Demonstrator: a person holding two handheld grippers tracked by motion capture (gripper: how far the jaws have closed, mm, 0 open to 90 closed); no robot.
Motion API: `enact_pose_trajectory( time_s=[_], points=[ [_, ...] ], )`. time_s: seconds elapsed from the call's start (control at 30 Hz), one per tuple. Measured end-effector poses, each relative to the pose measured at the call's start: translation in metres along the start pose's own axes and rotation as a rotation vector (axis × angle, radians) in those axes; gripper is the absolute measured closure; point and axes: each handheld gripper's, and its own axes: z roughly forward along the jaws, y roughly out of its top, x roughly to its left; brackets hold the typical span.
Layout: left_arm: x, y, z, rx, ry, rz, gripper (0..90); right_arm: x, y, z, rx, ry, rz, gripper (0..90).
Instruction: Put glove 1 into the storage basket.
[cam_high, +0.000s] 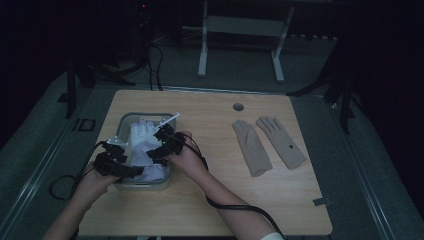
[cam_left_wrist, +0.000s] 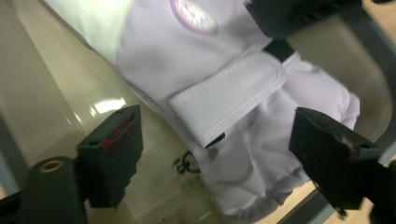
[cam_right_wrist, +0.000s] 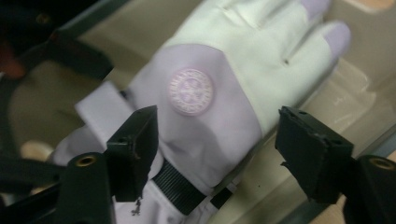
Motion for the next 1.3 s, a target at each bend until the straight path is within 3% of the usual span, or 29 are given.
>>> enact_pose_trajectory(
  time_s=[0.17,0.33,0.43,0.53,0.73,0.83,1.07,1.17,1.3],
  points=[
    [-0.006,0.003,-0.009,-0.112,-0.010,-0.014,14.7,0.003,0.003,-0.014,-0.042,0.011,-0.037,20.3],
    [-0.015,0.008,-0.008,-0.139,-0.022,0.002,14.5,0.000,0.002,-0.028,-0.061,-0.001,-0.055,17.5],
    [-0.023,0.011,-0.007,-0.172,-0.069,-0.007,13.9,-0.004,0.000,-0.037,-0.068,-0.019,-0.062,17.4],
    [-0.029,0.015,-0.005,-0.200,-0.117,-0.006,5.5,-0.009,-0.004,-0.045,-0.077,-0.020,-0.052,17.5],
    [-0.046,0.023,0.000,-0.238,-0.153,0.053,1.9,-0.018,-0.014,-0.062,-0.097,-0.048,-0.062,17.3],
    [-0.058,0.028,0.005,-0.247,-0.177,0.097,1.9,-0.023,-0.019,-0.069,-0.108,-0.053,-0.050,17.3],
    [-0.089,0.035,0.017,-0.266,-0.182,0.214,2.0,-0.041,-0.042,-0.088,-0.137,-0.084,-0.033,16.6],
    [-0.100,0.037,0.024,-0.264,-0.215,0.226,2.0,-0.049,-0.051,-0.095,-0.147,-0.094,-0.014,16.4],
    [-0.111,0.038,0.033,-0.255,-0.231,0.258,2.0,-0.058,-0.063,-0.103,-0.154,-0.104,0.008,15.8]
  ],
)
